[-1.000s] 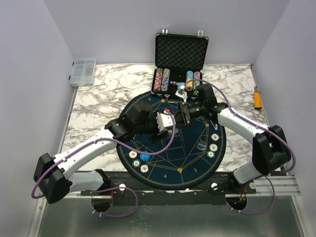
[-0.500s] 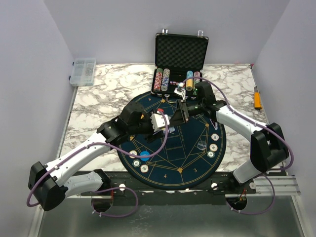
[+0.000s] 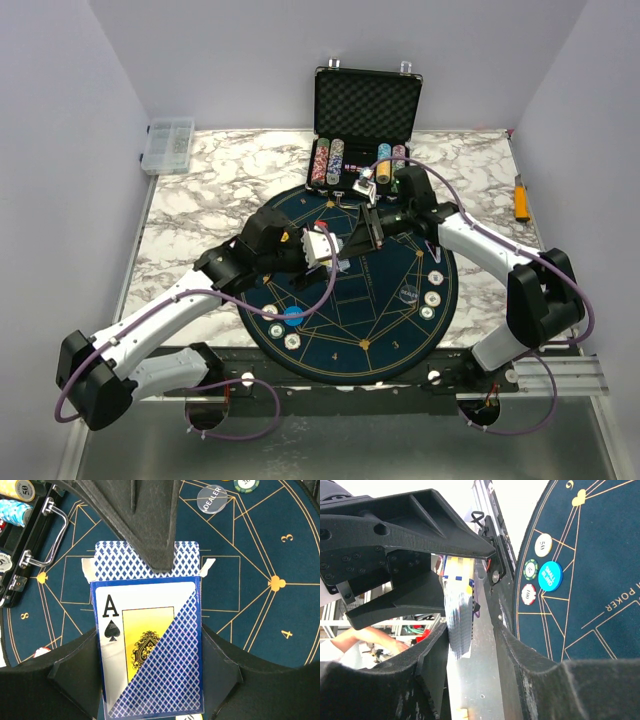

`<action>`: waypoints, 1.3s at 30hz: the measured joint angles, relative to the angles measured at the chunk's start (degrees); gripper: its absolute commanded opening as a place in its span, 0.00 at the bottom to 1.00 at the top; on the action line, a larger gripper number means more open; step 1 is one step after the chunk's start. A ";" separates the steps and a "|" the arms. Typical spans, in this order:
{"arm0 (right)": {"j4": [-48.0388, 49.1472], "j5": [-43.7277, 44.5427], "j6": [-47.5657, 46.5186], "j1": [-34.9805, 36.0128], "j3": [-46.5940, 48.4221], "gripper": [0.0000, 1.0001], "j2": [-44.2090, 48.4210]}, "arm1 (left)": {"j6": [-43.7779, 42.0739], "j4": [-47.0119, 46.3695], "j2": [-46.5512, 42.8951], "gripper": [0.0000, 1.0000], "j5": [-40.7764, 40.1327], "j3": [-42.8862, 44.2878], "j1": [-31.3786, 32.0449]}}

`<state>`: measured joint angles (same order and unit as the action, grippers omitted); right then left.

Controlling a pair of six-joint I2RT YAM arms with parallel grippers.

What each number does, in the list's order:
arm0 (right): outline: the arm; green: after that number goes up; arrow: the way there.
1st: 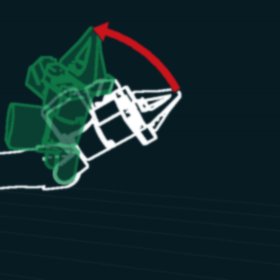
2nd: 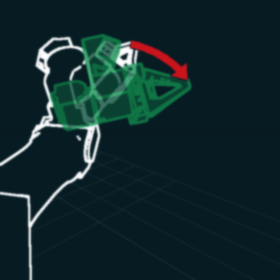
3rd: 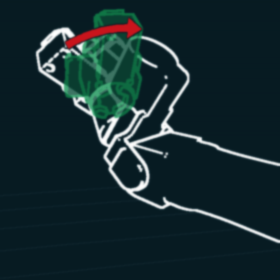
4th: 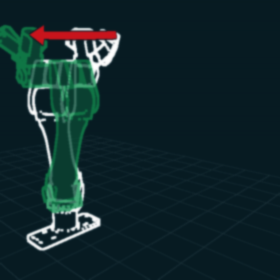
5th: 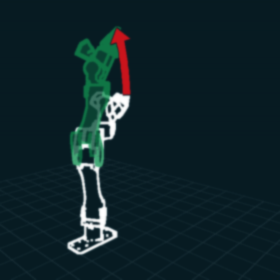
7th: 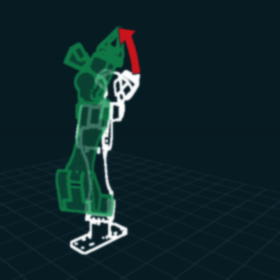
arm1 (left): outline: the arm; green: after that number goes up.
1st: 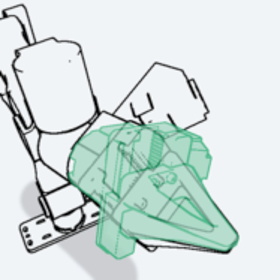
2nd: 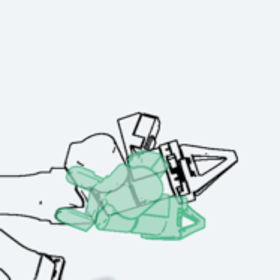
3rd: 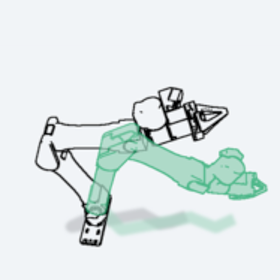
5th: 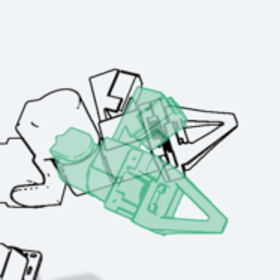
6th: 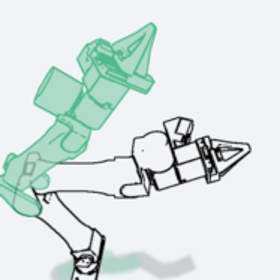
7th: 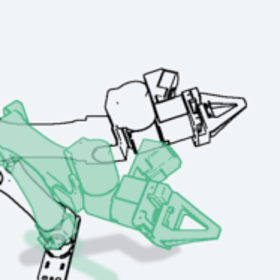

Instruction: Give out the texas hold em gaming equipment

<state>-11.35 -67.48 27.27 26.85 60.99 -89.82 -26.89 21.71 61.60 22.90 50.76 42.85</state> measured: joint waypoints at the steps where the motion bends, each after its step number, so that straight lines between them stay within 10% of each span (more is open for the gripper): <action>1: -0.59 0.02 -0.33 -0.09 0.15 0.42 0.00 | -0.04 0.26 -0.17 0.00 0.00 -0.13 -0.04; 7: -3.02 0.11 -2.19 -0.33 1.55 0.42 0.09 | -0.13 0.46 -1.18 0.00 -0.02 -0.68 -0.15; 14: -4.22 -0.17 -3.17 -0.52 2.23 0.85 0.24 | -0.13 0.52 -1.66 0.00 0.00 -0.85 -0.15; 21: -1.07 -0.74 0.35 -0.35 2.32 0.88 0.35 | -0.07 0.68 -1.57 0.00 0.02 -0.85 -0.15; 30: 3.50 -0.74 3.61 2.08 2.32 0.68 -3.34 | 0.74 1.14 0.24 0.00 0.04 -0.20 -0.13; 37: 4.31 -1.38 3.93 3.48 2.45 0.19 -4.59 | 1.11 1.20 1.01 0.00 0.15 1.18 -0.13; 39: 4.72 -2.27 4.48 3.72 2.71 0.04 -4.76 | 1.05 1.53 1.11 0.25 0.13 1.20 -0.15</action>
<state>-6.63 -69.76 31.75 30.57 63.70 -94.59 -25.85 23.24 62.72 23.03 51.96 42.70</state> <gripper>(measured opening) 0.234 0.663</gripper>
